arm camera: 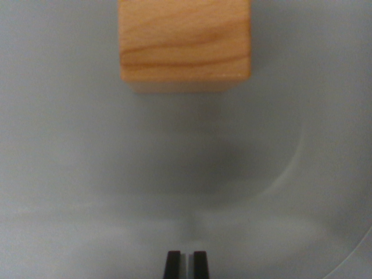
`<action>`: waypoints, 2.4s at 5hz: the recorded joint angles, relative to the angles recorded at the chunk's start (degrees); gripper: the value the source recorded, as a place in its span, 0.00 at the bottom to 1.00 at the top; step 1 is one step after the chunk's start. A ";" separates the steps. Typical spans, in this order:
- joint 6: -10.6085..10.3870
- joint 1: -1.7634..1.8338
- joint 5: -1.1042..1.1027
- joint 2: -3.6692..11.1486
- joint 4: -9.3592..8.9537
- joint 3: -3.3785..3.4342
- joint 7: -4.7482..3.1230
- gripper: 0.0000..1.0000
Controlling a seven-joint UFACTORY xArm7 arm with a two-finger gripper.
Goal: Push wooden cube
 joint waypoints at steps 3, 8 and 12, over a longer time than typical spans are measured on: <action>0.24 0.11 0.26 0.72 0.94 0.14 0.03 1.00; 1.59 0.72 1.72 4.68 6.14 0.94 0.19 1.00; 2.86 1.29 3.10 8.41 11.05 1.68 0.35 1.00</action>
